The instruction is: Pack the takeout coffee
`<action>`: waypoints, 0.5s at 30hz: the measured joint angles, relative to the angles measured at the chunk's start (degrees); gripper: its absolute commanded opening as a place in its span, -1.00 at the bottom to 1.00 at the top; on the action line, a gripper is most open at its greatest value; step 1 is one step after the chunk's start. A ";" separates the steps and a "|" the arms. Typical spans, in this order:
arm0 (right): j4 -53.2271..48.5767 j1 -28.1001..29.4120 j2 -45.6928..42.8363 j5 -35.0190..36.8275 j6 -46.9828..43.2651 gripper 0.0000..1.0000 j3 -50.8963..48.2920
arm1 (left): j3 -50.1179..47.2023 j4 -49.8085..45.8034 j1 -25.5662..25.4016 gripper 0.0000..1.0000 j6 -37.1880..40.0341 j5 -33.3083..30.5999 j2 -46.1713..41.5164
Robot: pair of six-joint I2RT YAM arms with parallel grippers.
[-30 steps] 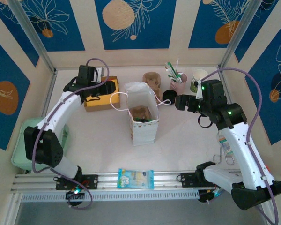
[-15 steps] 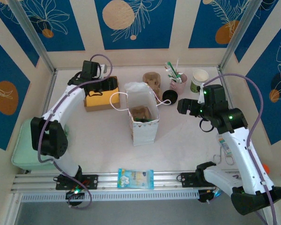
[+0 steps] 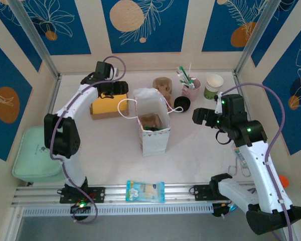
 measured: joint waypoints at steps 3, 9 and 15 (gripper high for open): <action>-0.04 -0.61 -0.33 -0.57 0.02 0.99 -0.72 | 2.23 -0.74 0.00 0.30 0.17 -0.61 2.34; 0.00 -1.53 -0.39 -1.29 0.02 0.99 -1.29 | 5.29 -2.27 0.00 0.24 0.79 -1.36 6.05; 0.07 -2.10 -0.63 -1.88 0.02 1.00 -1.33 | 7.76 -3.30 0.00 0.16 1.51 -2.12 9.66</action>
